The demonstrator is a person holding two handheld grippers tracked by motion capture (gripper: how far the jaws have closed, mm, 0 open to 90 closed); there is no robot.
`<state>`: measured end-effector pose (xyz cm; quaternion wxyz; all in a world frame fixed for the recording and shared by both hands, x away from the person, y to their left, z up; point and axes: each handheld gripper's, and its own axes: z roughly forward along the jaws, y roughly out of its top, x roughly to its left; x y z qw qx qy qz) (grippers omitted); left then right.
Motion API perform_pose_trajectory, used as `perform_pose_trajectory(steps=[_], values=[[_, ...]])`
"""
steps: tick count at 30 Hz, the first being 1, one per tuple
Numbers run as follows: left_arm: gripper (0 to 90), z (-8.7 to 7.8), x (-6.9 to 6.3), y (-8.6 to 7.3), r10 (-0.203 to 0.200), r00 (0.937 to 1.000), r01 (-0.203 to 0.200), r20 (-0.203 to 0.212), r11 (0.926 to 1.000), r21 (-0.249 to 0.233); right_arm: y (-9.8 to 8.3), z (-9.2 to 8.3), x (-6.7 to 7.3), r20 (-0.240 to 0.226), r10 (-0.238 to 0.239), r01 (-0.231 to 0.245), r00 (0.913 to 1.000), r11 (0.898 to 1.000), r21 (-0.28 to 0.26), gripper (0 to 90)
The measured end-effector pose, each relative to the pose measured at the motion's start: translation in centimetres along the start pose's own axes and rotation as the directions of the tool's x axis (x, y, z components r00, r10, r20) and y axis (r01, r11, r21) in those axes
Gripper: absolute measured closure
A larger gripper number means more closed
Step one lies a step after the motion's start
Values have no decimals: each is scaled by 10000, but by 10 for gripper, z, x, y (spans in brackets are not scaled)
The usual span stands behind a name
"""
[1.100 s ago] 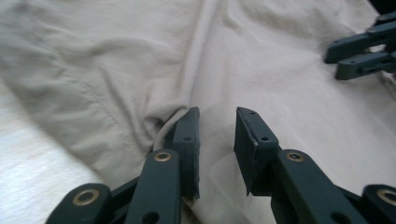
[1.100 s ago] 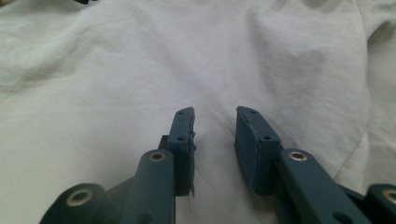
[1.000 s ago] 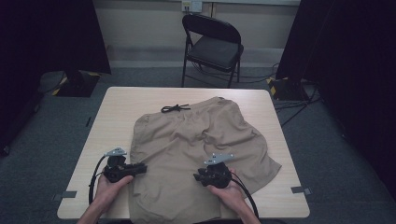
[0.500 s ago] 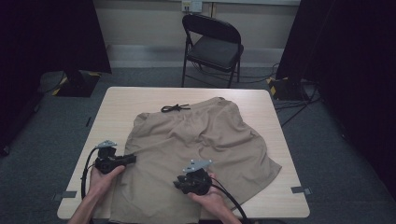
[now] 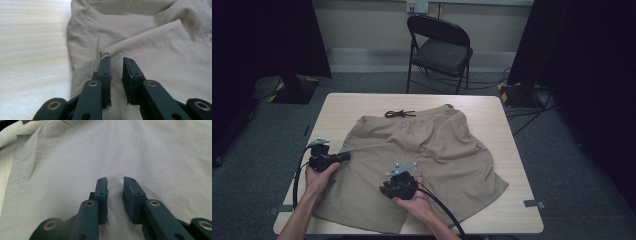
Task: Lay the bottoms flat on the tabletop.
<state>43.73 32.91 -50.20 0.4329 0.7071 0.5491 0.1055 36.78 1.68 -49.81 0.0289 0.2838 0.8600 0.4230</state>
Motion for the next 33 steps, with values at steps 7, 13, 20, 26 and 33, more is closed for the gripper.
perform_pose_trajectory(steps=[7,13,20,26,33], values=[[646,-2,-4,0,-243,9997,242,-20,9996,-125,7,8,-1,-18,174,-175,9998,9998,-65,691],[637,-22,-25,4,188,9963,-168,835,9996,-245,3,-16,1,-284,150,-165,9995,9985,-527,654],[622,-43,-68,-6,1038,9796,-997,1721,9945,-324,-8,-65,-23,211,613,-585,9979,9917,-1145,651],[629,-37,-109,-24,1413,9573,-1483,2522,9889,92,-39,-101,-40,758,1049,-967,9916,9898,-1048,620],[618,-24,-168,-24,2236,9028,-2465,3672,9690,159,-79,-133,-40,855,1300,-1250,9878,9902,-615,542]])
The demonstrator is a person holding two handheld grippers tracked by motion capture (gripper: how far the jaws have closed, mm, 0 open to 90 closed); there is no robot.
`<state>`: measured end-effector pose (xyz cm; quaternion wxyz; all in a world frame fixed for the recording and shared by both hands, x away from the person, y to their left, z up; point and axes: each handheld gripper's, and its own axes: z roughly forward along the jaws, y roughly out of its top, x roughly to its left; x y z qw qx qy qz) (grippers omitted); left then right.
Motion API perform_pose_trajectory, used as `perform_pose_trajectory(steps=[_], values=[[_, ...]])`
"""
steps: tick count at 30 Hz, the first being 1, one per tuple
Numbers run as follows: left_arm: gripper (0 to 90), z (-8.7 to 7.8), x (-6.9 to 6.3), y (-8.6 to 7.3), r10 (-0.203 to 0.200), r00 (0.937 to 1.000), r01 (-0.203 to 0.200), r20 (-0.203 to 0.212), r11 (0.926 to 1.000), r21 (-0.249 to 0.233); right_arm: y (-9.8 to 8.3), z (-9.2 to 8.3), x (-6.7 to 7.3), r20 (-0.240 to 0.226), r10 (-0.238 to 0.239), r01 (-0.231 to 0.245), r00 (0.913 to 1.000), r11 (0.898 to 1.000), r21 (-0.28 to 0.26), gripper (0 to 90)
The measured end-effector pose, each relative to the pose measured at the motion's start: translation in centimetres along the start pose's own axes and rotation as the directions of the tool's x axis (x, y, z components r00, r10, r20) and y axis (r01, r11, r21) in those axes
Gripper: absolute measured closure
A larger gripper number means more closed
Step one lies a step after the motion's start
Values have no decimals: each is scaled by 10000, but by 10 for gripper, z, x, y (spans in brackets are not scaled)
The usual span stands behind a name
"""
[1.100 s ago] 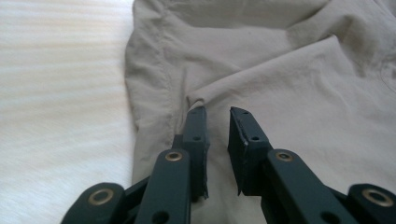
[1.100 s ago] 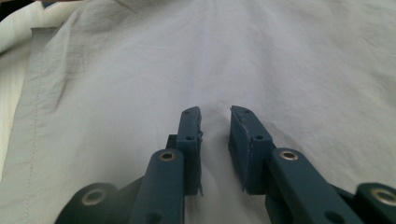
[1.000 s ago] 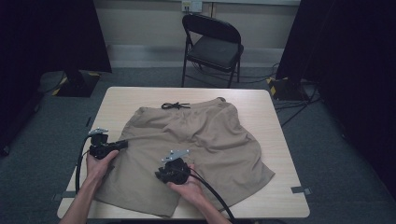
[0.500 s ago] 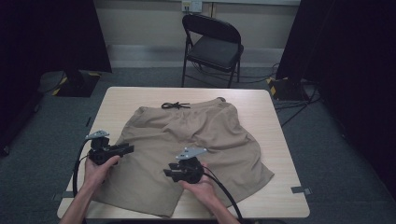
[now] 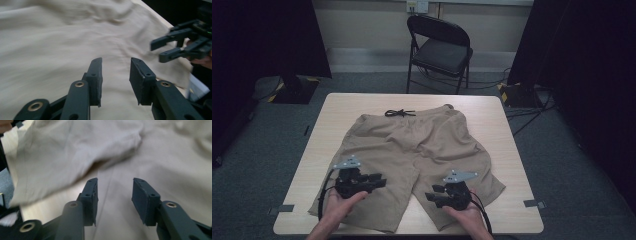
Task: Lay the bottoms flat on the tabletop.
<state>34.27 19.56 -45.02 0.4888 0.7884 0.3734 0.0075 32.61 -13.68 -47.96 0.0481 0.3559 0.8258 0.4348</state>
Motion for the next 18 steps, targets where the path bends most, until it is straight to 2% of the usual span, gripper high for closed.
perform_pose_trajectory(steps=[4,6,9,11,13,15,18], values=[[602,23,-12,8,177,9986,-184,490,9997,154,-15,-12,0,90,15,-17,10000,9996,292,456],[592,33,-15,10,123,9979,-139,630,9996,247,-21,-17,0,179,-22,16,9998,9993,369,434],[577,46,-20,10,117,9966,-155,821,9988,464,-29,-20,-2,530,82,-109,9986,9986,519,388],[572,53,-22,10,84,9952,-136,971,9985,531,-32,-22,-7,533,228,-250,9983,9989,405,390],[567,59,-28,10,149,9938,-222,1104,9976,650,-31,-26,-11,801,275,-297,9964,9992,257,383],[560,64,-35,11,350,9896,-452,1393,9965,709,-27,-32,-17,899,410,-407,9951,9992,-55,383],[550,72,-48,11,497,9837,-638,1730,9950,772,-22,-46,-31,1319,649,-595,9891,9972,-444,392]])
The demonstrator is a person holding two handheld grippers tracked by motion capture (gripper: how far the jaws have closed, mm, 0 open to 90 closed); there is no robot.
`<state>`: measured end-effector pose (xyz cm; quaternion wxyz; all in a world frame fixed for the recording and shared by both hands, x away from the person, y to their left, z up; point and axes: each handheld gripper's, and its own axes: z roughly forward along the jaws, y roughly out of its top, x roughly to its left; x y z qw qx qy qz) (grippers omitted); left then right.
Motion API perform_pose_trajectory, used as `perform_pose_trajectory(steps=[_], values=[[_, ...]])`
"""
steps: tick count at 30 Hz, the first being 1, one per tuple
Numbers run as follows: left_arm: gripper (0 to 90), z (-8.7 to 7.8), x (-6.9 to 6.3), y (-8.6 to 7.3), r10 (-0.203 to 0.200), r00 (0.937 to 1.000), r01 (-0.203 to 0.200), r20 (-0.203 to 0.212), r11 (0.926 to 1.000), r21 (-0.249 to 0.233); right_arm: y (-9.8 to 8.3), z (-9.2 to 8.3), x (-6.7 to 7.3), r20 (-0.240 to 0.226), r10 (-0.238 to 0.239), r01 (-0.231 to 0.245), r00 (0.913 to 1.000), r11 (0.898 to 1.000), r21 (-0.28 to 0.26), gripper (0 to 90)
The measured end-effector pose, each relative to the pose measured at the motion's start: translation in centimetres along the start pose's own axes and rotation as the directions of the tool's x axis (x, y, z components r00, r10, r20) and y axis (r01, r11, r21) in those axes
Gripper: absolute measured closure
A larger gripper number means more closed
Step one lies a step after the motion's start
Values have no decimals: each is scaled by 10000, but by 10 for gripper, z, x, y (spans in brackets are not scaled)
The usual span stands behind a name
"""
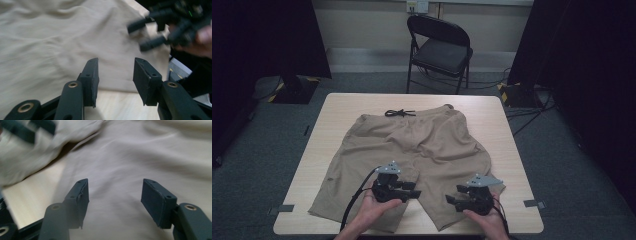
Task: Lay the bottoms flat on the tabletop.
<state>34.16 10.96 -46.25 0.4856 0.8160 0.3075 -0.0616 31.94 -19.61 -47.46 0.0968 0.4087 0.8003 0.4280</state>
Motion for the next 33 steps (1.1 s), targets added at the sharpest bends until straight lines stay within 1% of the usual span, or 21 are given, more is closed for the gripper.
perform_pose_trajectory(steps=[2,4,5,9,11,13,14,15,16,17,18,20,21,22,23,25,27,28,30,31,33], values=[[541,8,-8,0,112,9992,-115,383,9999,86,2,-9,-16,416,249,-239,9988,9994,-243,393],[528,19,-16,-3,168,9975,-183,685,9996,223,1,-19,-32,814,672,-628,9944,9965,-547,397],[521,25,-20,-4,323,9967,-351,742,9987,367,-1,-24,-40,999,875,-805,9911,9941,-722,399],[482,47,-30,-10,473,9946,-559,920,9941,929,-12,-41,-66,1602,1558,-1376,9747,9833,-1191,410],[463,53,-37,-12,648,9920,-763,1080,9914,1067,-16,-46,-74,1987,1695,-1490,9653,9822,-1139,416],[434,58,-42,-14,809,9885,-958,1280,9887,1155,-20,-50,-82,2181,1850,-1636,9582,9801,-1126,423],[428,59,-44,-14,893,9879,-1049,1271,9870,1215,-22,-52,-86,2274,1890,-1673,9553,9796,-1118,426],[420,61,-45,-15,938,9877,-1087,1254,9871,1178,-24,-53,-90,2443,1963,-1741,9496,9786,-1094,428],[411,62,-45,-15,906,9874,-1058,1301,9877,1150,-26,-53,-93,2540,2070,-1848,9448,9767,-1088,433],[408,63,-45,-15,893,9879,-1048,1269,9871,1208,-28,-53,-96,2616,2079,-1873,9425,9770,-1016,435],[402,63,-45,-16,885,9889,-1027,1191,9875,1192,-30,-52,-98,2815,2055,-1871,9373,9781,-910,435],[394,64,-45,-17,1042,9869,-1195,1233,9851,1239,-33,-51,-101,2847,2171,-2009,9337,9759,-851,436],[393,63,-46,-18,1083,9872,-1227,1175,9848,1228,-34,-50,-101,2873,2211,-2080,9320,9752,-756,436],[390,63,-46,-18,1163,9874,-1294,1069,9838,1245,-35,-50,-101,2908,2176,-2075,9317,9760,-657,450],[388,62,-46,-19,1060,9880,-1189,1124,9863,1144,-36,-49,-100,2923,2163,-2081,9316,9763,-591,479],[387,60,-44,-20,1041,9887,-1159,1078,9871,1104,-38,-49,-99,2834,2200,-2114,9334,9755,-611,578],[385,58,-42,-22,962,9906,-1065,970,9885,1076,-38,-49,-97,2630,2083,-2018,9421,9781,-518,701],[384,57,-40,-22,946,9911,-1051,933,9878,1152,-38,-48,-96,2486,2090,-2027,9458,9779,-512,755],[384,56,-38,-24,837,9930,-925,838,9899,1072,-35,-47,-92,2170,2032,-1959,9548,9791,-552,851],[383,55,-37,-25,852,9928,-937,843,9903,1024,-33,-47,-90,1903,2061,-1965,9599,9781,-683,888],[379,55,-36,-25,760,9940,-837,788,9914,1005,-25,-47,-84,1519,2027,-1882,9674,9766,-1042,900]])
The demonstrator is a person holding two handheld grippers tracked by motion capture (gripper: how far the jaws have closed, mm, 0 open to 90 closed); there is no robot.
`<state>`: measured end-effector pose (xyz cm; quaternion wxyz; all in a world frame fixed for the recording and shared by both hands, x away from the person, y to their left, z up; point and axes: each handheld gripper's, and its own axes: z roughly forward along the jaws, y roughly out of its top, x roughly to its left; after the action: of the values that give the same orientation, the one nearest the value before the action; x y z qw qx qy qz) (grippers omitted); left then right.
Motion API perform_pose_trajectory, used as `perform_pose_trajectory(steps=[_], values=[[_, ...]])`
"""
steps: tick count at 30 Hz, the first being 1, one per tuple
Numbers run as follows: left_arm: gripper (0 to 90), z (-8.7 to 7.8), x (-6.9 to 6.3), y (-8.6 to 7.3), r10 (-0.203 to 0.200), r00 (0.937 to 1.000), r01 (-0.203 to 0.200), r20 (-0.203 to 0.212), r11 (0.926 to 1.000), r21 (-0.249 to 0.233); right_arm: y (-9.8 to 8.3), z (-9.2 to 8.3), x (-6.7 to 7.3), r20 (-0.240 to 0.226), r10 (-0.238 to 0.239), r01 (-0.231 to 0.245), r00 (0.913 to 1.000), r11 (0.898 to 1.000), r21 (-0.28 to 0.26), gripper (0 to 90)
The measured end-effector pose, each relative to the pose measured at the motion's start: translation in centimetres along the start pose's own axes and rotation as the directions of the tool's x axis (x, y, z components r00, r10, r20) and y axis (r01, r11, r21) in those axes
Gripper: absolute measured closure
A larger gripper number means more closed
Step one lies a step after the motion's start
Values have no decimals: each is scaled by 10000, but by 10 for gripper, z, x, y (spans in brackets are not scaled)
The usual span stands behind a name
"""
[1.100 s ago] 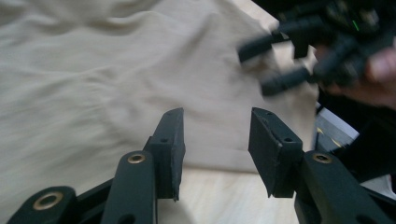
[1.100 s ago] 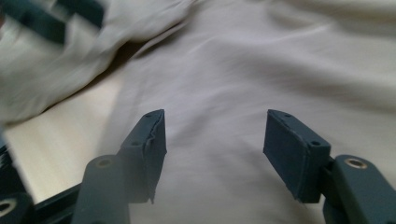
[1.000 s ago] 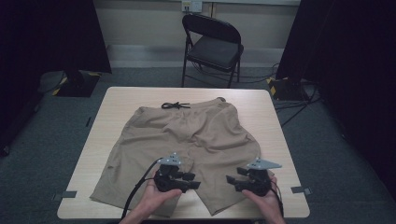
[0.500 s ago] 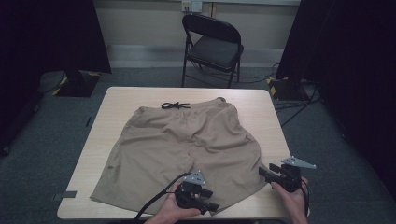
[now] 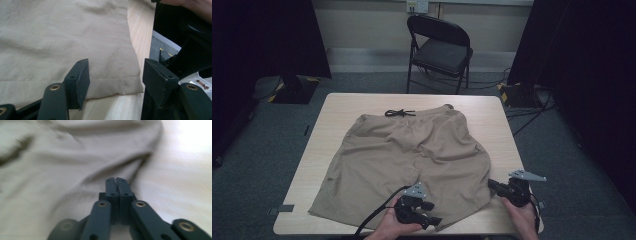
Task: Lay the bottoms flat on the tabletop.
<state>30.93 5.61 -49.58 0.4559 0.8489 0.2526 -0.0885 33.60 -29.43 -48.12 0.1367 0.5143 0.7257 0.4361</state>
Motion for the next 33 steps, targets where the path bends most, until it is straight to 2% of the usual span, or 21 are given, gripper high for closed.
perform_pose_trajectory(steps=[3,5,10,12,15,17,19,23,25,26,27,30,33], values=[[370,1,1,1,106,9999,-106,-29,9999,81,15,5,12,-459,-244,225,9986,9989,-416,900],[367,1,1,0,10,9999,-10,-111,10000,53,26,7,20,-518,-506,475,9974,9972,-582,900],[361,3,3,0,-16,10000,16,-97,10000,-60,44,6,19,-805,-345,265,9962,9948,-984,900],[339,2,3,2,6,10000,-6,-9,9998,-198,52,15,26,-938,-535,442,9942,9941,-990,900],[314,2,2,3,-218,9997,224,126,9987,-462,65,39,39,-1262,-597,469,9902,9937,-1020,900],[304,3,2,4,-172,9998,173,39,9994,-304,72,56,45,-1278,-700,592,9893,9945,-866,900],[307,4,1,2,-53,9999,52,-108,9999,-107,76,65,50,-1123,-830,753,9902,9946,-718,879],[332,6,-2,-2,280,9996,-281,-102,9995,-122,69,54,41,-1004,-700,637,9925,9959,-647,772],[333,7,-4,-2,401,9992,-401,50,9992,-56,60,44,32,-882,-642,587,9940,9962,-643,773],[335,8,-7,-2,572,9983,-573,-89,9984,-29,55,39,29,-773,-554,505,9955,9967,-632,759],[335,9,-8,-3,720,9974,-720,-51,9974,0,50,33,26,-716,-516,467,9961,9965,-692,745],[348,9,-8,-4,712,9974,-713,-123,9974,-87,37,16,18,-519,-434,396,9977,9967,-709,687],[387,8,-5,-4,590,9983,-591,-29,9981,-146,25,2,8,-103,-202,197,9997,9989,-434,591]])
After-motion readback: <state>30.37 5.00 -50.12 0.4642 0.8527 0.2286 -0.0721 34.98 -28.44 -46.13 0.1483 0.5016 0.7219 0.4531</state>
